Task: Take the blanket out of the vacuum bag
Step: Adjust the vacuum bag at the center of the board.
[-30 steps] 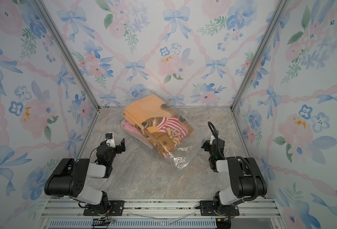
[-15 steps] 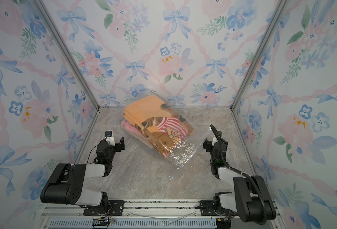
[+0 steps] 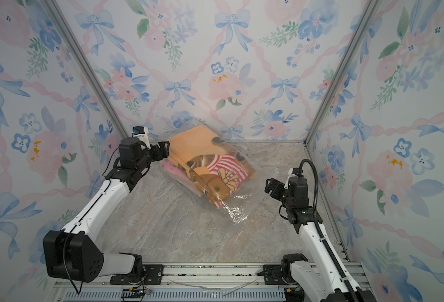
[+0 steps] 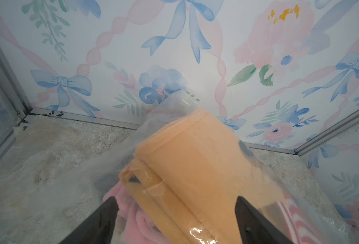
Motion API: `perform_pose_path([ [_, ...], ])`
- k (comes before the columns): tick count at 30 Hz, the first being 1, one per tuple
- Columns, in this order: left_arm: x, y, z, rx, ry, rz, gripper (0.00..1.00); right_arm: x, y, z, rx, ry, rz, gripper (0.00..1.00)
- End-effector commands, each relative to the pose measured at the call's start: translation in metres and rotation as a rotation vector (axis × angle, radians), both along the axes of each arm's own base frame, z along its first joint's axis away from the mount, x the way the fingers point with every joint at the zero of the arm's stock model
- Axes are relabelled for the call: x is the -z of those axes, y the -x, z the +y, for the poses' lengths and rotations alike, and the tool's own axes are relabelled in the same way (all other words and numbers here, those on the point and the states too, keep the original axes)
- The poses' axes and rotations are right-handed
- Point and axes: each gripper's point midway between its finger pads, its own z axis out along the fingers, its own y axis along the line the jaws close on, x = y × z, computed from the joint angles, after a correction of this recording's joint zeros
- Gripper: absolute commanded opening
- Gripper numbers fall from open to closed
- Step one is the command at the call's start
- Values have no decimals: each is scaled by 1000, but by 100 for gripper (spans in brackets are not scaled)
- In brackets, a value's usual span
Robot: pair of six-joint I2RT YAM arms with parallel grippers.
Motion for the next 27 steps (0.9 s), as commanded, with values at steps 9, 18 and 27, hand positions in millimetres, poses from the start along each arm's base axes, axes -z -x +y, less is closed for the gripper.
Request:
perform_pose_path([
  [9,75,-51,59,23,178,327,90,21,8,58,-148,-209,132,97],
  [18,107,-56,68,16,365,422,86,22,-1,76,-200,-213,123,82],
  [27,112,-64,55,6,551,449,87,19,-8,79,-201,-210,107,37],
])
